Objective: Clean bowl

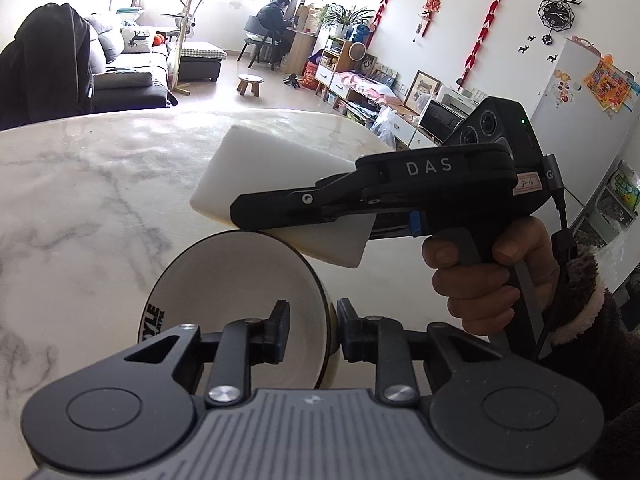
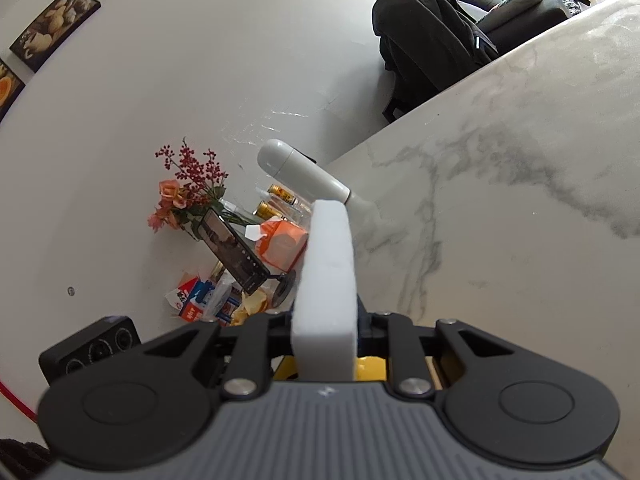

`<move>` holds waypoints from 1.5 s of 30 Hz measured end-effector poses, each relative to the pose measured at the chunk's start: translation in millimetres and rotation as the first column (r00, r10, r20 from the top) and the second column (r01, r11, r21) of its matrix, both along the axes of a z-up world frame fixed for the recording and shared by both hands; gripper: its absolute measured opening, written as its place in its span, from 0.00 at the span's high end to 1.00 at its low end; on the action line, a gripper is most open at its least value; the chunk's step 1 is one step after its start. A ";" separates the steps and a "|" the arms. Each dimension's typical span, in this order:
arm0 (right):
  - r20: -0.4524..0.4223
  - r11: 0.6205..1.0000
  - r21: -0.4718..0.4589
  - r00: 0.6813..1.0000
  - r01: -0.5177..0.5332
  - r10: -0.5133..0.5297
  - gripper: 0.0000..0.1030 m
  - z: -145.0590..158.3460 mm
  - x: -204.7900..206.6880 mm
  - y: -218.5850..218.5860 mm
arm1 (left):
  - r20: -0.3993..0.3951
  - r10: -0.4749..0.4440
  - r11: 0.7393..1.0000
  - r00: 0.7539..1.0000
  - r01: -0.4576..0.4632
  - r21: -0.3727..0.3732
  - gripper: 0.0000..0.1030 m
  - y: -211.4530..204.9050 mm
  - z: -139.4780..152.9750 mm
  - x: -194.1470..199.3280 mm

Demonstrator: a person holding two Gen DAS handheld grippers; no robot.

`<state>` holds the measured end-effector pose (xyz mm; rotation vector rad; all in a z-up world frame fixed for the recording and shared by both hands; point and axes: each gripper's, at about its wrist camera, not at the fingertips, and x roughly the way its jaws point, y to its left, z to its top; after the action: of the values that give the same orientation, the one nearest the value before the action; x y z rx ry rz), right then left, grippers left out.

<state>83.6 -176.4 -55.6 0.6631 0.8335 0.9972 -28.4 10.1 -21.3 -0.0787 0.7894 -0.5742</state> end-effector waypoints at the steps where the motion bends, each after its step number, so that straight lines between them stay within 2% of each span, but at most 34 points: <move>1: -0.001 1.000 0.001 1.000 0.004 -0.004 0.79 -0.6 0.4 -1.4 | -0.002 0.000 1.000 1.000 0.000 0.000 0.74 -0.2 0.0 -0.3; 12: -0.007 0.998 -0.007 0.998 0.058 -0.058 0.79 -6.6 -4.1 -22.7 | -0.020 -0.015 1.000 1.000 0.015 0.020 0.70 -7.4 -4.5 2.7; 22: -0.009 0.996 -0.014 0.996 0.093 -0.093 0.79 -14.2 -11.5 -41.8 | -0.024 -0.033 0.994 0.999 0.036 0.106 0.64 -24.6 -10.8 2.1; 24: -0.007 0.995 -0.017 0.995 0.097 -0.097 0.79 -15.3 -13.1 -44.6 | -0.029 -0.042 0.989 0.999 0.045 0.139 0.59 -29.2 -13.1 1.4; 29: -0.013 0.993 -0.028 0.994 0.111 -0.112 0.79 -19.9 -15.5 -51.8 | -0.032 -0.074 0.971 0.997 0.079 0.224 0.56 -41.4 -19.9 -4.0; 34: -0.025 0.992 -0.030 0.992 0.124 -0.125 0.79 -24.2 -15.8 -56.3 | -0.006 -0.087 0.949 0.996 0.084 0.305 0.37 -49.9 -22.1 -10.3; 35: -0.025 0.992 -0.028 0.992 0.123 -0.124 0.79 -24.3 -15.8 -56.3 | 0.000 -0.083 0.945 0.997 0.078 0.316 0.29 -50.7 -21.9 -10.8; 36: -0.024 0.992 -0.026 0.992 0.122 -0.123 0.79 -24.5 -15.8 -56.4 | 0.005 -0.079 0.945 0.997 0.073 0.319 0.25 -50.8 -21.9 -11.4; 45: -0.015 0.993 -0.005 0.993 0.116 -0.117 0.79 -23.2 -18.6 -60.2 | 0.042 -0.035 0.955 0.998 0.021 0.297 0.23 -46.6 -13.2 -15.7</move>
<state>65.1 -236.7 -78.8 0.7081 0.8009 0.8856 -44.1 -36.5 -34.5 0.2224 0.8242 -0.4774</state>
